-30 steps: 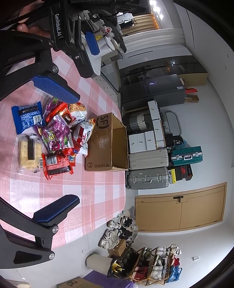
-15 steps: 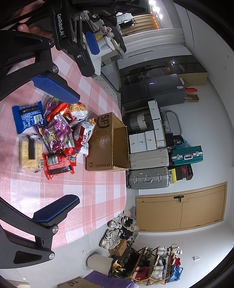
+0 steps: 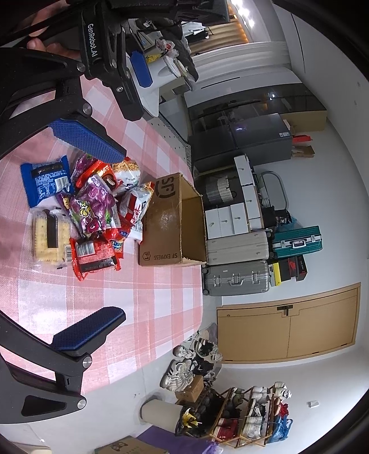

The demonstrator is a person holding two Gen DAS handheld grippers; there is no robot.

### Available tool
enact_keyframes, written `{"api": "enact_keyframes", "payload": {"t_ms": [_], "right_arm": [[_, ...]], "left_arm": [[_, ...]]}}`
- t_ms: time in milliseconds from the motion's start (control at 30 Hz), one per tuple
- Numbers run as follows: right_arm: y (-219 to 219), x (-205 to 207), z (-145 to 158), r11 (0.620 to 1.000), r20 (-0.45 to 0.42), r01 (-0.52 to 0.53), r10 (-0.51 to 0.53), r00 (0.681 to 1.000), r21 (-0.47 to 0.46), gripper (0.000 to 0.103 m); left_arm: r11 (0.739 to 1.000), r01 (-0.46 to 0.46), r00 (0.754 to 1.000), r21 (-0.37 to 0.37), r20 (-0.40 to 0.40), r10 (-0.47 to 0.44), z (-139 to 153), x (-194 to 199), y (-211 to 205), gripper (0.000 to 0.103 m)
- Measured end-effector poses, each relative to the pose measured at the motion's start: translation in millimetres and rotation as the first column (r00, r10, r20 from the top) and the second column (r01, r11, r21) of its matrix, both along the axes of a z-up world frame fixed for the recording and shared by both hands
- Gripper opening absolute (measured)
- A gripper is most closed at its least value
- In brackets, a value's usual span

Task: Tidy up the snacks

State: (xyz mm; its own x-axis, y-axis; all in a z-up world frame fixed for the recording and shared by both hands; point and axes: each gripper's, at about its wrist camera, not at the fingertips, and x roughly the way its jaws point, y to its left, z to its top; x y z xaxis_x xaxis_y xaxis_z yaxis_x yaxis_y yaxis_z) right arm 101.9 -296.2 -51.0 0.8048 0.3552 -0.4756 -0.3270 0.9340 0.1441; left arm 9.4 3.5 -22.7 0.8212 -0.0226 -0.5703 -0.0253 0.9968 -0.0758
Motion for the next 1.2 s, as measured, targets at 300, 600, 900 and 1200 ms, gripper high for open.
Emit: {"api": "enact_keyframes", "payload": {"t_ms": [300, 600, 900, 1200], "right_arm": [[-2.8, 1.6, -6.8, 1.000, -0.016, -0.007, 0.007, 1.000, 0.006, 0.103], [-5.7, 13.6, -36.6, 1.000, -0.109, -0.009, 0.008, 0.994, -0.010, 0.103], [0.3, 29.9, -81.4, 0.998, -0.229, -0.028, 0.015, 0.973, -0.052, 0.103], [14.8, 50.0, -115.5, 0.994, -0.315, -0.049, 0.017, 0.949, -0.094, 0.103]], "left_arm": [[1.000, 0.000, 1.000, -0.012, -0.004, 0.000, -4.3, 3.5, 0.9, 0.102], [0.999, -0.003, 0.999, -0.049, -0.043, 0.001, -29.0, 14.7, 6.6, 0.102], [0.998, -0.006, 0.997, -0.068, -0.074, 0.001, -47.5, 26.8, 10.1, 0.102], [0.996, -0.011, 0.995, -0.091, -0.095, 0.002, -54.7, 29.5, 19.3, 0.102]]}}
